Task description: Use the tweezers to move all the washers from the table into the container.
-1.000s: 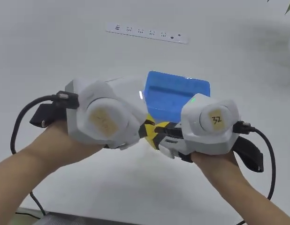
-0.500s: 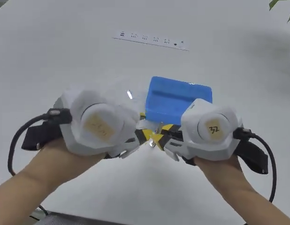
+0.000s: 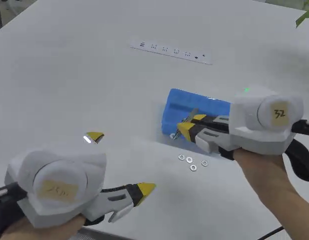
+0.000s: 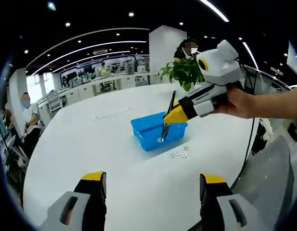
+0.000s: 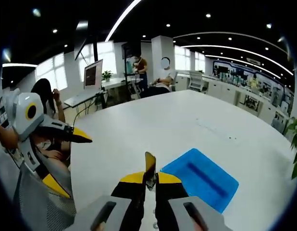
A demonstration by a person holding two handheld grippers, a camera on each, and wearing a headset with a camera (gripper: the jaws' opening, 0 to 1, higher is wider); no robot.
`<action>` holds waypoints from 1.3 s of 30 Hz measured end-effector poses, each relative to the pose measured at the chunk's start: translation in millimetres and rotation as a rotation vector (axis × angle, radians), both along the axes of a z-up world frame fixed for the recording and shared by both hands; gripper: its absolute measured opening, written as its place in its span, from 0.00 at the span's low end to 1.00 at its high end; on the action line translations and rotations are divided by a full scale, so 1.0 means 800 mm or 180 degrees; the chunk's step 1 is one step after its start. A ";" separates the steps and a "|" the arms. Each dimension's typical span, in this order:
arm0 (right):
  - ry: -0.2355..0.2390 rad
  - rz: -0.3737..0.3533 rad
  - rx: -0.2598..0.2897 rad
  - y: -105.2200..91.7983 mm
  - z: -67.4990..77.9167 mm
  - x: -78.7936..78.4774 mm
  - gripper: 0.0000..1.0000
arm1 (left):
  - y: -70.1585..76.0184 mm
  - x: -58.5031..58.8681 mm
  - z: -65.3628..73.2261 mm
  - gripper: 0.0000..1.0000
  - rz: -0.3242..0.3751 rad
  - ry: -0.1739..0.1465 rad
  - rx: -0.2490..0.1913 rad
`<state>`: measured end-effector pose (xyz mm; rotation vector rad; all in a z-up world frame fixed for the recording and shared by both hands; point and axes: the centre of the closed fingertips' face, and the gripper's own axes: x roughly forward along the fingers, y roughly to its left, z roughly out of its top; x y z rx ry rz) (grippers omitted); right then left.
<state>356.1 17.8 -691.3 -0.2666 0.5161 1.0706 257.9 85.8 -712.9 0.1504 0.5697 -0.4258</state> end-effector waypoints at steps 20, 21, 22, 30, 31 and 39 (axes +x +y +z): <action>0.0097 -0.0410 -0.0072 0.021 -0.051 0.080 0.03 | 0.024 -0.003 -0.019 0.84 0.0341 -0.0066 0.0083; 0.0095 -0.0415 -0.0085 0.022 -0.054 0.081 0.03 | 0.025 -0.003 -0.018 0.84 0.0344 -0.0083 0.0091; 0.0101 -0.0418 -0.0117 0.023 -0.059 0.082 0.03 | 0.024 -0.002 -0.013 0.83 0.0337 -0.0166 0.0120; 0.0185 -0.0469 -0.0217 0.024 -0.086 0.086 0.04 | 0.027 0.002 -0.011 0.88 0.0348 -0.0249 0.0140; 0.0186 -0.0485 -0.0229 0.023 -0.088 0.086 0.04 | 0.029 0.001 -0.011 0.88 0.0361 -0.0243 0.0143; 0.0230 -0.0525 -0.0201 0.023 -0.085 0.083 0.05 | 0.038 0.004 -0.005 0.92 0.0483 -0.0314 0.0058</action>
